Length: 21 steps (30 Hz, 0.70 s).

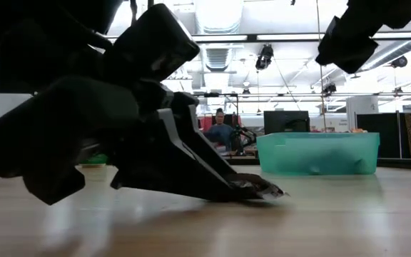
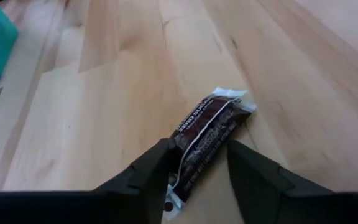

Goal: Sort candy
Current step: Put the brown candy into the blue bin

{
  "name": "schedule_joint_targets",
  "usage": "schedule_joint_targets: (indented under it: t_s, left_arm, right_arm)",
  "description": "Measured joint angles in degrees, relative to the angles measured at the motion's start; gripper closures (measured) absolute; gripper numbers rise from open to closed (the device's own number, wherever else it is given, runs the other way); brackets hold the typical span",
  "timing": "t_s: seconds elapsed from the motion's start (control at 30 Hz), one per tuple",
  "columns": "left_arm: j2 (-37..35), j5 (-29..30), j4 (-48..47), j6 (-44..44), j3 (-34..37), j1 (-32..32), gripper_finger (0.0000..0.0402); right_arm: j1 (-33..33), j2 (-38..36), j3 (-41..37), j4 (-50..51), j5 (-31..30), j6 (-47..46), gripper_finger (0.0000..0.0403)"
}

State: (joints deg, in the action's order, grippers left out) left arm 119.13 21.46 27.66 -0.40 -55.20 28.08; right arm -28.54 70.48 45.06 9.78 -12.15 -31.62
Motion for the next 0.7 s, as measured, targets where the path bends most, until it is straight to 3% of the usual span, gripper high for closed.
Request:
schedule_joint_targets:
  t_s: [0.33,0.5,0.7]
  left_arm:
    - [-0.36,0.82,2.07,-1.2,0.33,-0.13,0.0388]
    - [-2.61,0.01,5.48,-3.01,0.47,-0.13,0.0391]
    - [-7.39,0.1,6.34,-14.41,0.04,-0.63,0.0396]
  right_arm:
    - [-2.64,9.3,0.0,-11.22,0.06,3.84,0.0227]
    - [-4.62,14.42,0.21,-18.37,-0.06,8.89,0.0227]
    - [-5.49,17.57,1.37,-18.58,-5.8,11.59,0.0227]
